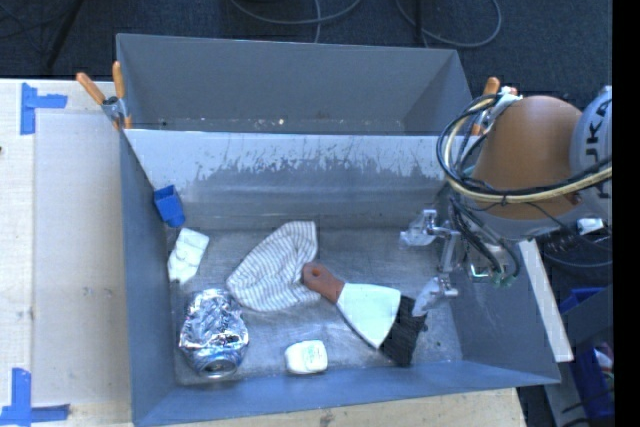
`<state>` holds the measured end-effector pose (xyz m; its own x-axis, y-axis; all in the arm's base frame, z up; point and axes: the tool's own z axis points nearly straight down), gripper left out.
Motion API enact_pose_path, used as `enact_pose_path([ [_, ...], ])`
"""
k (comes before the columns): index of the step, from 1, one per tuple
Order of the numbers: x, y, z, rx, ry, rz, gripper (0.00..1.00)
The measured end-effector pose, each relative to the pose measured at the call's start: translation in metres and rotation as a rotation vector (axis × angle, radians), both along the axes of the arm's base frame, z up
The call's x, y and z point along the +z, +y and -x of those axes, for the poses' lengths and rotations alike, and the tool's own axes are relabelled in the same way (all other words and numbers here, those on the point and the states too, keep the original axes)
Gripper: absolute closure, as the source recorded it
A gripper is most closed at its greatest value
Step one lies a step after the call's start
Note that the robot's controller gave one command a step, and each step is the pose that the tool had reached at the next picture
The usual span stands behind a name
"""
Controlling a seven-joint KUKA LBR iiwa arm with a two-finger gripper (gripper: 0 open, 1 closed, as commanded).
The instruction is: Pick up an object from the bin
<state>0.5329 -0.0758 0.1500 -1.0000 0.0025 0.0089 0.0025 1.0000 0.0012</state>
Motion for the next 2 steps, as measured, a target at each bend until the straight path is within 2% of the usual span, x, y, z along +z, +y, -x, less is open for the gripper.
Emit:
enact_pose_path([
  [1, 0.004, 0.000, -0.002, 0.002, -0.007, 0.001, 0.00],
  [2, -0.071, -0.007, 0.007, 0.156, -0.010, -0.001, 1.00],
])
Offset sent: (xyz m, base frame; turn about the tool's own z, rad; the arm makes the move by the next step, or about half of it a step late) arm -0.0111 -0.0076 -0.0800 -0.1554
